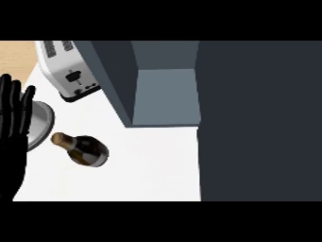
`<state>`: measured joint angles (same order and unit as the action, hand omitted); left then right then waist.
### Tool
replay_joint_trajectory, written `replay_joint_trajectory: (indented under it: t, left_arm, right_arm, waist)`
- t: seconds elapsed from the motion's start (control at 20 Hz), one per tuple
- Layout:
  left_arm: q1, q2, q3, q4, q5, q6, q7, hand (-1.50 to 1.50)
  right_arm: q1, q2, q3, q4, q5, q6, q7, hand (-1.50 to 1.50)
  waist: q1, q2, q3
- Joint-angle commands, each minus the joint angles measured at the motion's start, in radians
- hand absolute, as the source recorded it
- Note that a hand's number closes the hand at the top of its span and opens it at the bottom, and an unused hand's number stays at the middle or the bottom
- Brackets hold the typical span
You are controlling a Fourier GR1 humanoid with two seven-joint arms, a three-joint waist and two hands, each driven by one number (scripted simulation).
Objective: Pick up the wine, place it into the cabinet and close the cabinet
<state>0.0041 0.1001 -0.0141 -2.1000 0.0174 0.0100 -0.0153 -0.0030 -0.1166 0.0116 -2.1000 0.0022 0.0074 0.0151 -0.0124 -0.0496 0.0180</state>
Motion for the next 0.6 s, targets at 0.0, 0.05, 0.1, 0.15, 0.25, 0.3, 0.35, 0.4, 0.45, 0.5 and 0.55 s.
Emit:
replay_joint_trajectory:
  t: [0.0,0.05,0.1,0.15,0.25,0.3,0.35,0.4,0.45,0.5,0.55]
  left_arm:
    - [-0.002,-0.011,-0.027,-0.052,-0.071,0.036,0.014,-1.50]
    - [0.058,-0.083,-0.130,-0.035,-0.200,0.100,-0.047,-1.50]
    - [0.096,-0.096,-0.165,-0.065,-0.246,0.143,-0.038,-1.50]
    - [0.117,-0.097,-0.211,-0.028,-0.289,0.219,-0.079,-1.50]
    - [0.108,-0.098,-0.282,-0.020,-0.388,0.338,-0.035,-1.50]
    - [0.091,-0.099,-0.270,-0.007,-0.080,0.348,0.020,-1.50]
    - [0.065,-0.099,-0.301,0.016,-0.099,0.404,0.036,-1.50]
    - [0.078,-0.099,-0.361,0.017,-0.107,0.446,0.022,-1.50]
    - [0.051,-0.099,-0.390,0.030,-0.119,0.487,0.033,-1.50]
    - [0.078,-0.099,-0.493,-0.004,-0.169,0.558,0.054,-1.50]
    - [0.090,-0.100,-0.496,-0.009,-0.171,0.559,0.043,-1.50]
  right_arm:
    - [0.062,0.009,0.014,-0.116,0.000,-0.002,0.020,-1.50]
    - [0.109,0.017,0.018,-0.129,-0.024,0.014,-0.007,-1.50]
    - [0.085,-0.007,-0.031,-0.086,-0.060,0.036,-0.025,-1.50]
    - [0.160,-0.019,-0.049,-0.097,-0.101,0.070,-0.047,-1.50]
    - [0.227,-0.013,-0.016,-0.130,-0.121,0.107,-0.075,-1.50]
    - [0.157,-0.017,0.095,-0.087,-0.136,0.147,0.041,-1.50]
    - [0.195,-0.017,0.111,-0.111,-0.136,0.155,0.045,-1.50]
    - [0.197,-0.035,0.103,-0.126,-0.172,0.175,0.076,-1.50]
    - [0.190,-0.029,0.122,-0.151,-0.147,0.163,0.086,-1.50]
    - [0.181,-0.045,0.082,-0.152,-0.202,0.176,0.104,-1.50]
    - [0.180,-0.033,0.096,-0.222,-0.195,0.141,0.176,-1.50]
  waist:
    - [0.006,0.046,-0.018]
    - [0.004,0.045,-0.017]
    - [0.010,0.046,-0.017]
    - [0.002,0.046,-0.016]
    - [-0.005,0.045,-0.016]
    - [0.003,0.050,-0.020]
    - [-0.007,0.049,-0.019]
    - [-0.004,0.048,-0.018]
    - [0.000,0.048,-0.018]
    - [0.004,0.047,-0.017]
    - [0.007,0.047,-0.018]
